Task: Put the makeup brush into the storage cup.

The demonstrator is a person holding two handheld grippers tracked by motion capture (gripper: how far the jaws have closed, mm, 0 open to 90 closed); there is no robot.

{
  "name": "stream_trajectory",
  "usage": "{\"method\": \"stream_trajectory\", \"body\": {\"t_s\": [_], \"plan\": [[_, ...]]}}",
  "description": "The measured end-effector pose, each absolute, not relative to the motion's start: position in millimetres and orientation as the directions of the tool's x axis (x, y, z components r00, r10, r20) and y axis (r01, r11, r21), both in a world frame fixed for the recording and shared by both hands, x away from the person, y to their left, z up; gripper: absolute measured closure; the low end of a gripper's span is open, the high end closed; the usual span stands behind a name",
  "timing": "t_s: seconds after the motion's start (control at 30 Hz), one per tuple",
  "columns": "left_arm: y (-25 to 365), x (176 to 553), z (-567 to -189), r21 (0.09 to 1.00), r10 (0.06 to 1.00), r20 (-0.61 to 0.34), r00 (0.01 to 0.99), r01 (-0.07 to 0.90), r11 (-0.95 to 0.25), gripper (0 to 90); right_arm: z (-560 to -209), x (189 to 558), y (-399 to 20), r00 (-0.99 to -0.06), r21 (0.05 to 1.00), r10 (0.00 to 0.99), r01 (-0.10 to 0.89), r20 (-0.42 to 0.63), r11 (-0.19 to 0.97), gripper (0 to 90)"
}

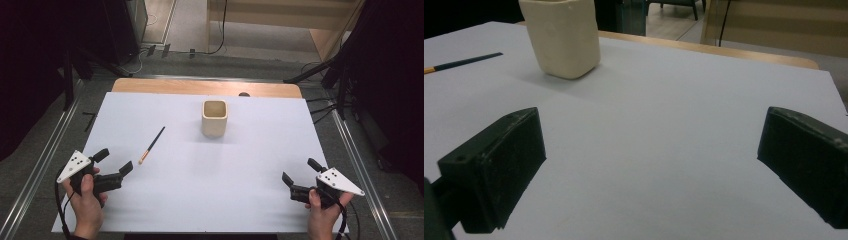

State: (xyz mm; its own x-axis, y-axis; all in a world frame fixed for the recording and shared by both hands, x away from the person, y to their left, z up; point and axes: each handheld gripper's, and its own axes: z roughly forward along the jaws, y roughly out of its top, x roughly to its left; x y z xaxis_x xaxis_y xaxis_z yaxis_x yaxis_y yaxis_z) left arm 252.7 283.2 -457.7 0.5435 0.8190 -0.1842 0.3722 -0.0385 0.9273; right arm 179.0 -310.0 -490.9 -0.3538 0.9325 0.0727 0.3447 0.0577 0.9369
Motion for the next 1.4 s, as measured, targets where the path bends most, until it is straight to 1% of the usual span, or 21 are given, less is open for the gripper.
{"method": "stream_trajectory", "body": {"t_s": [0.27, 0.6, 0.97, 1.0, 1.07, 1.4], "plan": [[272.0, 272.0, -451.8, 0.92, 0.814, -0.141, 0.564, 0.378, -0.103, 0.0, -490.5, 178.8, -306.7, -0.362, 0.937, 0.93, 0.342, 0.06, 0.073, 0.0], [257.6, 305.8, -442.3, 0.859, 0.815, -0.126, 0.565, 0.473, -0.195, 0.0, -492.0, 179.9, -305.9, -0.365, 0.933, 0.929, 0.352, 0.066, 0.072, 0.0], [239.5, 337.8, -441.1, 0.745, 0.809, -0.129, 0.573, 0.595, -0.303, 0.0, -492.2, 180.0, -304.0, -0.37, 0.932, 0.926, 0.356, 0.071, 0.071, 0.0], [237.2, 342.5, -441.4, 0.722, 0.815, -0.124, 0.567, 0.615, -0.317, 0.0, -492.1, 179.9, -303.3, -0.371, 0.932, 0.926, 0.356, 0.07, 0.073, 0.0], [236.2, 344.5, -441.5, 0.71, 0.815, -0.125, 0.565, 0.625, -0.325, 0.0, -492.0, 179.9, -303.1, -0.371, 0.932, 0.926, 0.356, 0.07, 0.073, 0.0], [219.0, 364.6, -441.0, 0.57, 0.796, -0.119, 0.594, 0.697, -0.436, 0.0, -492.9, 180.5, -301.0, -0.371, 0.929, 0.925, 0.364, 0.079, 0.066, 0.0]]}}
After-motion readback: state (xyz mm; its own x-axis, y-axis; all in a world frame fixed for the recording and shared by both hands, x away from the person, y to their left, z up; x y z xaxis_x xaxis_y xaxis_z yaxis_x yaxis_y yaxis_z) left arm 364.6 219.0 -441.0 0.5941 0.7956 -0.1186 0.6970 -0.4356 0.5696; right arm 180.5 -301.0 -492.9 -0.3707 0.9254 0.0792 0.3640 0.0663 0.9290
